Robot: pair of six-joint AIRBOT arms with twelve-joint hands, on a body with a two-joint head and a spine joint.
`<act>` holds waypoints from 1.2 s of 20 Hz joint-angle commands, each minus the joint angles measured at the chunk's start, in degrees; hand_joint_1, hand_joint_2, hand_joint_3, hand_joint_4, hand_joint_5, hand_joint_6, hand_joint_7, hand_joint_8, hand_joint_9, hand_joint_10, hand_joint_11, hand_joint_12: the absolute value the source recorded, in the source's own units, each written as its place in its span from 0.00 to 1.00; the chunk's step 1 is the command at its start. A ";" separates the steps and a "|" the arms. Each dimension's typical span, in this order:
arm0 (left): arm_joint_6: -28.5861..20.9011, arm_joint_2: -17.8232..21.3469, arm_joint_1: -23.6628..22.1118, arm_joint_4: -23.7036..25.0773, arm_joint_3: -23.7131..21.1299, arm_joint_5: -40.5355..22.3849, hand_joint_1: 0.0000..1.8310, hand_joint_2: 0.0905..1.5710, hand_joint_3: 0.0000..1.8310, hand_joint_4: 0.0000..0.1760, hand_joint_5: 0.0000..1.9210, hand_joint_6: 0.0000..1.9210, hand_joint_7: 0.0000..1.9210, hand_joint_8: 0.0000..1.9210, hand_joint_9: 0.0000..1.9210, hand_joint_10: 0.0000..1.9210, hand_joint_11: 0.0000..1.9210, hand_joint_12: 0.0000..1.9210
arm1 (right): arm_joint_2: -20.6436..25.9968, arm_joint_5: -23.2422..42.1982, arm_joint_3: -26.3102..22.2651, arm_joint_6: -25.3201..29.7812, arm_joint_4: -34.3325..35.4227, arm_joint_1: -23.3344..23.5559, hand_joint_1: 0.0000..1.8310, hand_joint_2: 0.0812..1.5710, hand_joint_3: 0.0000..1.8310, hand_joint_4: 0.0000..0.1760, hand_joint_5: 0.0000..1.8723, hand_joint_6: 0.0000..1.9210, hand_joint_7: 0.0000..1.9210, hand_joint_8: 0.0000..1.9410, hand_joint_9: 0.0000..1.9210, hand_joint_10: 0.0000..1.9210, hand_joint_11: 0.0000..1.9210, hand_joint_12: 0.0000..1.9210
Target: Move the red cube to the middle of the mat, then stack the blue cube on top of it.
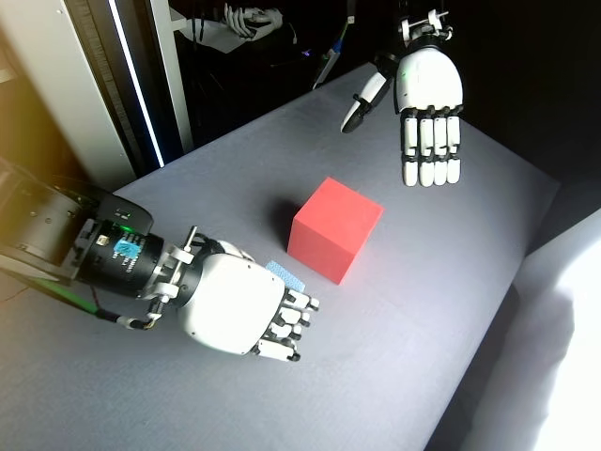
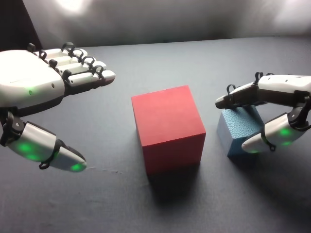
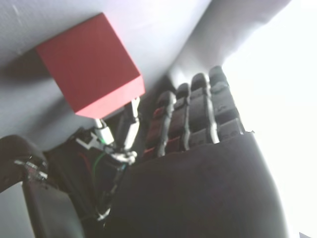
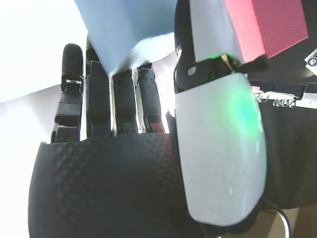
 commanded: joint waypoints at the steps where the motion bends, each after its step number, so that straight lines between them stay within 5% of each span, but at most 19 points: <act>1: 0.22 0.69 -0.51 -1.03 -0.19 -5.22 0.19 0.52 0.00 0.00 0.00 0.00 0.00 0.00 0.00 0.00 0.00 0.00 | 0.66 6.24 0.08 -0.17 0.46 -0.40 0.64 0.61 0.00 0.00 0.20 0.00 0.22 0.00 0.22 0.00 0.00 0.49; 16: 3.21 0.65 -0.40 -4.00 -1.37 -4.77 0.18 0.52 0.00 0.00 0.00 0.00 0.00 0.00 0.01 0.00 0.00 0.00 | 0.27 8.29 0.38 -0.25 0.73 -3.22 0.67 0.62 0.00 0.00 0.26 0.01 0.28 0.00 0.27 0.01 0.00 0.57; 24: 3.22 0.66 -0.40 -4.24 -1.41 -4.77 0.17 0.54 0.00 0.00 0.00 0.00 0.00 0.00 0.00 0.00 0.00 0.00 | 0.32 8.69 0.39 -0.24 0.90 -2.32 0.67 0.66 0.00 0.00 0.44 0.01 0.43 0.01 0.40 0.02 0.11 0.60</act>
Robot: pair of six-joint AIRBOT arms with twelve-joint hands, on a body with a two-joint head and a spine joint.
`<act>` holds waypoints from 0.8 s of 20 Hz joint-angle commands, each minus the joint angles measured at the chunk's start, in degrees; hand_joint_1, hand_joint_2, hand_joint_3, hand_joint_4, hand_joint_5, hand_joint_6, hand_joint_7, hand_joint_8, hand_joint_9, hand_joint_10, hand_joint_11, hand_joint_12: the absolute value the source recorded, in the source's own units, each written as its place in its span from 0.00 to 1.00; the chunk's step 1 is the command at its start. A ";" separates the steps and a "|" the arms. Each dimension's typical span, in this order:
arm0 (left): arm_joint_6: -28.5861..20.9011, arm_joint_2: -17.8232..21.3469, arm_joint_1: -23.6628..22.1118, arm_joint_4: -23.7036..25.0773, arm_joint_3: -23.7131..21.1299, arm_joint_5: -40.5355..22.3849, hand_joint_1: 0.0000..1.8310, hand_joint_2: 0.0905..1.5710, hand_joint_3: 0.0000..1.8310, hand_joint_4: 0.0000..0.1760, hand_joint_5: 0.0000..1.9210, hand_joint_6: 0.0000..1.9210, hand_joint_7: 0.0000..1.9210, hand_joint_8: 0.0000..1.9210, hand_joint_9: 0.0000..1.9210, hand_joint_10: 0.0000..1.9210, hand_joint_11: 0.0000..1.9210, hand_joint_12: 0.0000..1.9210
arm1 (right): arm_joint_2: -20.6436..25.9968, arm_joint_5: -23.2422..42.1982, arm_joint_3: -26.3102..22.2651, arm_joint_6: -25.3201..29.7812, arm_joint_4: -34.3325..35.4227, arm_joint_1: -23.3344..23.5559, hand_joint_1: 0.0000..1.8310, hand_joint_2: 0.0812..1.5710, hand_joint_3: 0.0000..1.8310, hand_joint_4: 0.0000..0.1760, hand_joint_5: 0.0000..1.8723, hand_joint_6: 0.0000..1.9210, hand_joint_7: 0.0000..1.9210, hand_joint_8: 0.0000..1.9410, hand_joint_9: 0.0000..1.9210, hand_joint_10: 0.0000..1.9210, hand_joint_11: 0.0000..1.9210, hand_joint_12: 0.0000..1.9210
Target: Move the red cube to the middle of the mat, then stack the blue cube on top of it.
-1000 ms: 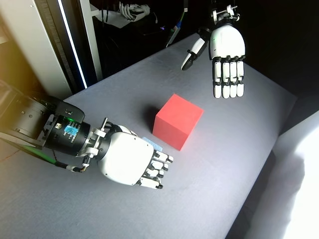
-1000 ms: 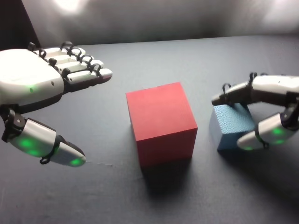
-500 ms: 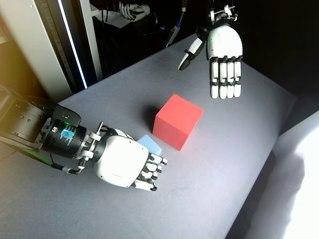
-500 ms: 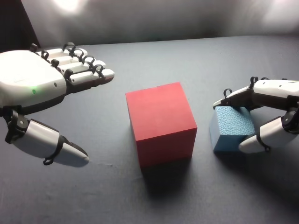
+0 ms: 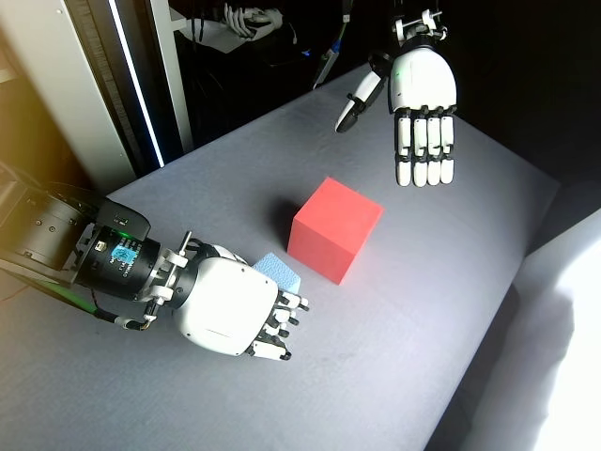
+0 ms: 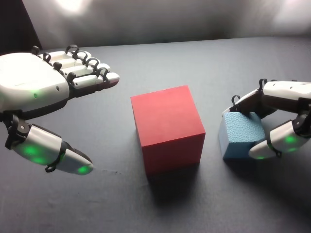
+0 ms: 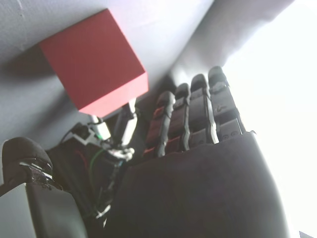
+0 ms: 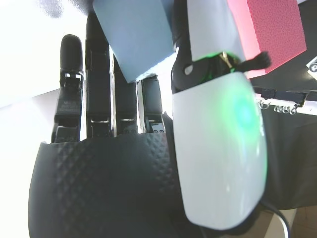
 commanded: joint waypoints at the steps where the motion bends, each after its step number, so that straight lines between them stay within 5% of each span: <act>1: 0.20 0.66 -0.40 -1.08 0.04 -5.27 0.18 0.53 0.00 0.00 0.00 0.00 0.00 0.00 0.00 0.00 0.00 0.00 | 0.66 5.52 0.18 0.17 0.29 1.00 0.66 0.66 0.00 0.00 0.45 0.02 0.45 0.01 0.41 0.03 0.12 0.60; 2: 0.20 0.66 -0.40 -1.08 0.04 -5.27 0.18 0.54 0.00 0.00 0.00 0.00 0.00 0.00 0.00 0.00 0.00 0.00 | 0.68 5.52 0.18 0.17 0.29 1.14 0.64 0.67 0.00 0.00 0.46 0.02 0.46 0.01 0.42 0.03 0.13 0.61; 3: 0.20 0.66 -0.40 -1.08 0.01 -5.27 0.18 0.54 0.00 0.00 0.00 0.00 0.00 0.00 0.00 0.00 0.00 0.00 | 0.73 5.52 0.20 0.17 0.29 1.32 0.65 0.71 0.00 0.00 0.45 0.48 0.49 0.44 0.45 0.04 0.15 0.63; 4: 0.20 0.66 -0.40 -1.08 -0.04 -5.27 0.17 0.54 0.01 0.00 0.00 0.00 0.00 0.00 0.00 0.00 0.00 0.00 | 0.90 5.51 0.22 0.17 0.29 1.58 0.65 0.71 0.00 0.13 0.49 0.54 0.48 0.54 0.50 0.06 0.18 0.64; 7: 0.20 0.66 -0.40 -1.08 -0.15 -5.28 0.17 0.54 0.00 0.00 0.00 0.00 0.00 0.00 0.00 0.00 0.00 0.00 | 1.83 5.48 0.23 0.18 0.29 2.60 0.66 0.69 0.00 0.16 0.54 0.50 0.51 0.51 0.56 0.09 0.23 0.59; 16: 0.26 0.65 -0.55 -1.17 -0.33 -5.28 0.15 0.55 0.00 0.00 0.00 0.00 0.00 0.00 0.00 0.00 0.00 0.00 | 3.81 2.48 4.07 0.26 0.26 7.04 0.66 0.70 0.00 0.15 0.54 0.50 0.50 0.52 0.51 0.17 0.22 0.61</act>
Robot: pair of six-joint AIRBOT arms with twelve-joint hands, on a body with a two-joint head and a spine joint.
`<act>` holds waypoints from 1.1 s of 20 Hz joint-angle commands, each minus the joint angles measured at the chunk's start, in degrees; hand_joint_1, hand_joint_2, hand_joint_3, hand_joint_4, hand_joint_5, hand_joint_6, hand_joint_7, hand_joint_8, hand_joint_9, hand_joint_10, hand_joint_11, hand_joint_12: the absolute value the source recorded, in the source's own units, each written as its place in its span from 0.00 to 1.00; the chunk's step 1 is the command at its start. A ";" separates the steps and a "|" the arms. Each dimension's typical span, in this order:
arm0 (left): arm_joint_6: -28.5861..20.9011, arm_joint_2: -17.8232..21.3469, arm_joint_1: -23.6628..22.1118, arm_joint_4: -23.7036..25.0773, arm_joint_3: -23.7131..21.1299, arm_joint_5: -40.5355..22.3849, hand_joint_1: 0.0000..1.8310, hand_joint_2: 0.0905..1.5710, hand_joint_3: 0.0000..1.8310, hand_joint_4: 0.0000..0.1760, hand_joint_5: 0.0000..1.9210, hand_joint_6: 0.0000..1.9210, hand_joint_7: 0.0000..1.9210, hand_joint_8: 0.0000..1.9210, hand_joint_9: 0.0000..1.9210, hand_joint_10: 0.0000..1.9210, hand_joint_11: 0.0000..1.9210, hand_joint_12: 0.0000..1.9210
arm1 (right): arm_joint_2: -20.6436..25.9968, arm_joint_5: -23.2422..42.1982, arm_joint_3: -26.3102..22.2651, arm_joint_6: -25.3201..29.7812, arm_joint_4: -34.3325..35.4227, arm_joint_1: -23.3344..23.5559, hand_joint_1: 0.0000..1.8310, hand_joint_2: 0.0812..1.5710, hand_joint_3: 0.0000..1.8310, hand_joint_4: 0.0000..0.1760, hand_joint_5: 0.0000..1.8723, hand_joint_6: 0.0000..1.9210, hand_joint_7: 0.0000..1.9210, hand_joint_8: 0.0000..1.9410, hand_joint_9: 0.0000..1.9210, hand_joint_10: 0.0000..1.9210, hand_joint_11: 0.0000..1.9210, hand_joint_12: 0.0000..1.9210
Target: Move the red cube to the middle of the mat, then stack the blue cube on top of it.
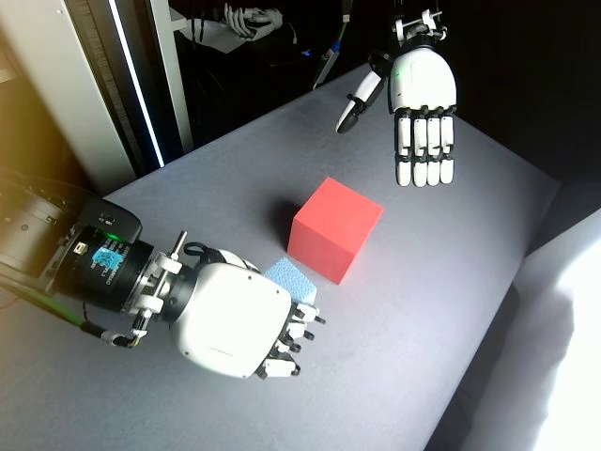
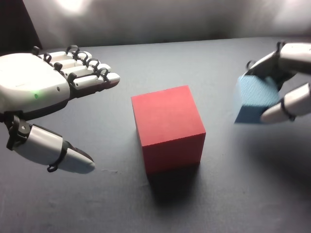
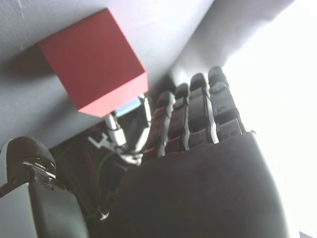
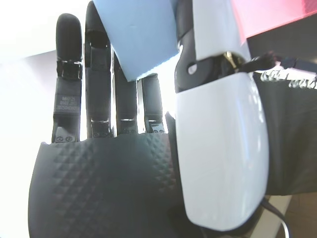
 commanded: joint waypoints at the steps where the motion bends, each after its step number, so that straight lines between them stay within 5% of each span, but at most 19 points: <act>1: 0.19 0.64 -0.55 -1.09 -0.10 -5.32 0.15 0.55 0.00 0.00 0.00 0.00 0.00 0.00 0.00 0.00 0.00 0.00 | 0.96 5.17 1.24 0.67 0.11 0.99 0.66 0.69 0.00 0.16 0.53 0.50 0.51 0.52 0.52 0.17 0.22 0.61; 8: 0.27 0.62 -0.54 -1.11 -0.01 -5.32 0.15 0.56 0.00 0.00 0.00 0.00 0.00 0.00 0.01 0.00 0.00 0.00 | 1.08 5.22 6.63 13.41 -17.28 6.94 0.66 0.70 0.00 0.17 0.52 0.52 0.51 0.52 0.52 0.18 0.23 0.61; 11: 0.27 0.62 -0.54 -1.11 0.00 -5.33 0.14 0.56 0.00 0.00 0.00 0.00 0.00 0.00 0.00 0.00 0.00 0.00 | 0.90 6.90 8.42 29.03 -35.43 9.81 0.66 0.70 0.00 0.16 0.52 0.51 0.50 0.53 0.52 0.18 0.24 0.60; 15: 0.27 0.62 -0.54 -1.11 -0.02 -5.34 0.13 0.56 0.00 0.00 0.00 0.00 0.00 0.00 0.01 0.00 0.00 0.00 | 0.02 8.05 9.01 41.10 -49.75 13.86 0.66 0.70 0.00 0.14 0.52 0.51 0.50 0.54 0.51 0.19 0.23 0.61; 18: 0.27 0.63 -0.53 -1.11 -0.05 -5.43 0.12 0.57 0.00 0.00 0.00 0.00 0.00 0.00 0.00 0.00 0.00 0.00 | -1.19 8.70 9.06 49.82 -57.32 16.99 0.66 0.70 0.00 0.16 0.53 0.50 0.51 0.52 0.52 0.19 0.24 0.61; 22: 0.27 0.64 -0.52 -1.00 -0.05 -5.46 0.15 0.56 0.00 0.00 0.00 0.00 0.00 0.00 0.01 0.00 0.00 0.00 | -3.99 11.60 10.26 63.63 -66.76 20.07 0.67 0.69 0.00 0.00 0.52 0.48 0.53 0.52 0.53 0.20 0.26 0.61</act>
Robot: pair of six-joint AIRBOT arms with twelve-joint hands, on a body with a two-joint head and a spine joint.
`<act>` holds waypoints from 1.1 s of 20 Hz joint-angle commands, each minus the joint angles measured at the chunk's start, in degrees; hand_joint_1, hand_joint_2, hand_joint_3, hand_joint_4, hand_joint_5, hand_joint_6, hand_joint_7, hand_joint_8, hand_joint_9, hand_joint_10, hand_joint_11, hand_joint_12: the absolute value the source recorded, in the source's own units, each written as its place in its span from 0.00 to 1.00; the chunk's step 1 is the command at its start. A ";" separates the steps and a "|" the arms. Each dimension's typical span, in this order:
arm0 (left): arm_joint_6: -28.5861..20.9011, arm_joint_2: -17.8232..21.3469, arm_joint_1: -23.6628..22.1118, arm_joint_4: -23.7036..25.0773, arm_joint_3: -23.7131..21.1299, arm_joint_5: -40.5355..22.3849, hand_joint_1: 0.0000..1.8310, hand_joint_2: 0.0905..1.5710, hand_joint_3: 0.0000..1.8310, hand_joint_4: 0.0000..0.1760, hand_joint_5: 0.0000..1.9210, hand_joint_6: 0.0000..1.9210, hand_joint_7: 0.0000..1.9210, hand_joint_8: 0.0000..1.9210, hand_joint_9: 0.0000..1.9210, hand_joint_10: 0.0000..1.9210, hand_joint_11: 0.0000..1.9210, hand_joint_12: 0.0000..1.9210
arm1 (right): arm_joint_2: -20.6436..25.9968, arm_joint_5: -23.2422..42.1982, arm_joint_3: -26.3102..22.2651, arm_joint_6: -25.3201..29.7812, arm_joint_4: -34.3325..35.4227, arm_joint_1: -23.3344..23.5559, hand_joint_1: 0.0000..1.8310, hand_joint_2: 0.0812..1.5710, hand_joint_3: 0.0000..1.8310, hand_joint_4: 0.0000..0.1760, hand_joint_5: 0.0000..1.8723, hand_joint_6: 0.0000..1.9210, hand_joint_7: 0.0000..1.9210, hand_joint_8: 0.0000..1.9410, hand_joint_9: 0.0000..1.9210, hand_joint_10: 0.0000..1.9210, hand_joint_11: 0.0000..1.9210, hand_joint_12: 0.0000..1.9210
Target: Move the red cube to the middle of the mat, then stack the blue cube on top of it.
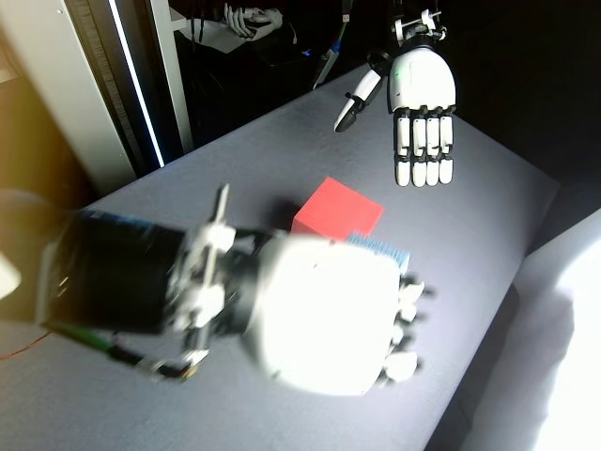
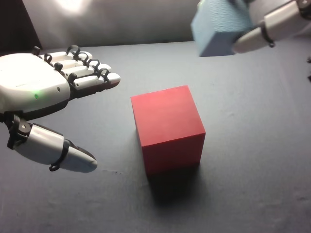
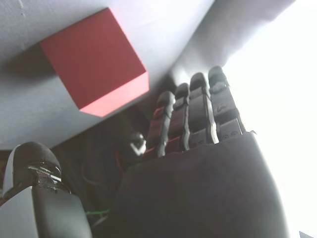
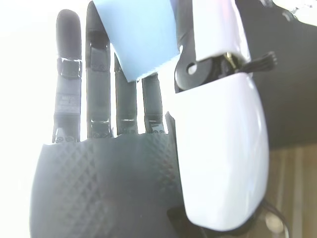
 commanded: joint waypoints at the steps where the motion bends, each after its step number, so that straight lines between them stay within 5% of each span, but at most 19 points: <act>1: 0.21 0.64 -0.52 -1.02 -0.02 -5.44 0.14 0.57 0.00 0.00 0.00 0.00 0.00 0.00 0.00 0.00 0.00 0.00 | 0.24 4.32 0.57 1.80 2.00 0.93 0.66 0.70 0.00 0.00 0.50 0.51 0.53 0.52 0.52 0.20 0.25 0.62; 4: 0.21 0.64 -0.51 -1.02 0.05 -5.44 0.12 0.56 0.00 0.00 0.00 0.00 0.00 0.00 0.01 0.00 0.00 0.00 | -1.68 6.09 0.99 3.01 0.27 1.00 0.66 0.70 0.00 0.12 0.50 0.52 0.52 0.52 0.51 0.19 0.25 0.61; 10: 0.19 0.64 -0.45 -1.07 0.20 -5.43 0.12 0.57 0.00 0.00 0.00 0.00 0.00 0.00 0.00 0.00 0.00 0.00 | -4.49 13.35 2.40 4.93 -5.77 1.98 0.66 0.70 0.00 0.13 0.51 0.52 0.50 0.54 0.50 0.25 0.23 0.66; 22: 0.14 0.64 -0.10 -1.62 0.48 -5.42 0.14 0.56 0.00 0.00 0.00 0.00 0.02 0.00 0.03 0.00 0.01 0.01 | -7.40 12.15 2.42 16.25 -12.73 0.02 0.66 0.71 0.00 0.13 0.50 0.53 0.50 0.55 0.48 0.27 0.25 0.63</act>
